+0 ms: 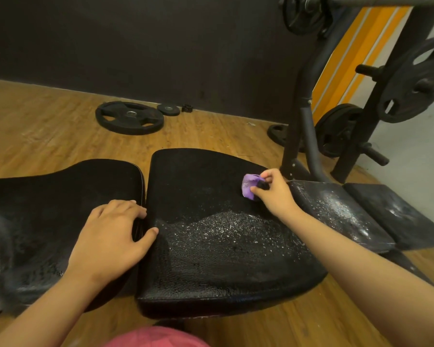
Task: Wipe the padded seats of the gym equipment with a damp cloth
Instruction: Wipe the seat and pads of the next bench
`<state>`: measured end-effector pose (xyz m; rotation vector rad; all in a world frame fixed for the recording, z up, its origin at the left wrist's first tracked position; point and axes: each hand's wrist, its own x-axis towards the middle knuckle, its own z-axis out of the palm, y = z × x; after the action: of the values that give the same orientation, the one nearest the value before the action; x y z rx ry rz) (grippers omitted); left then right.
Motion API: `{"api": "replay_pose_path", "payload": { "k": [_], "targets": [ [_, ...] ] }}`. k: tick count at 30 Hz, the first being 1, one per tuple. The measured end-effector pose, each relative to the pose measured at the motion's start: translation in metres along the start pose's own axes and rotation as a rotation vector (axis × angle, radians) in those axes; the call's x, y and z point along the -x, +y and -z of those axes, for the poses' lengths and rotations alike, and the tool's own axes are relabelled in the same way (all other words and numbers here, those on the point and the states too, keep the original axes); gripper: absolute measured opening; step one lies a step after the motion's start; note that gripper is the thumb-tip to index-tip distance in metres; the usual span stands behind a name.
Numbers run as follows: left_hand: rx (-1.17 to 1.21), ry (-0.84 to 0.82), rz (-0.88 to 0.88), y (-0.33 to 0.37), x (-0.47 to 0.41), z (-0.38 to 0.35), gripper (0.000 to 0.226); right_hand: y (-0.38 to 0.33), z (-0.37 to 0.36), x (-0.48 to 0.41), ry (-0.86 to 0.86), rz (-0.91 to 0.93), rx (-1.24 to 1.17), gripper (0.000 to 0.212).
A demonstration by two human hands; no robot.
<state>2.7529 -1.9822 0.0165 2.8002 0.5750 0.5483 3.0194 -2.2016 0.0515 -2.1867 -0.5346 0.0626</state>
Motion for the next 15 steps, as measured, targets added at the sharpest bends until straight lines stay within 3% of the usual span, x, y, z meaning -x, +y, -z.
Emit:
{"api": "replay_pose_path", "payload": {
  "k": [2,7,12,15],
  "targets": [
    [0.004,0.008,0.003,0.0,0.0,-0.001,0.068,0.008,0.005,0.006,-0.027,-0.001,0.027,0.039],
    [0.01,0.011,0.005,0.001,-0.001,0.0,0.069,0.015,0.014,0.014,0.012,-0.033,0.028,0.023],
    [0.002,0.027,0.007,0.002,0.001,-0.001,0.066,0.006,0.0,0.014,0.086,0.138,0.323,0.022],
    [0.0,0.028,0.014,0.002,0.002,-0.002,0.066,-0.002,-0.008,0.007,0.156,0.146,0.464,0.024]
  ]
}}
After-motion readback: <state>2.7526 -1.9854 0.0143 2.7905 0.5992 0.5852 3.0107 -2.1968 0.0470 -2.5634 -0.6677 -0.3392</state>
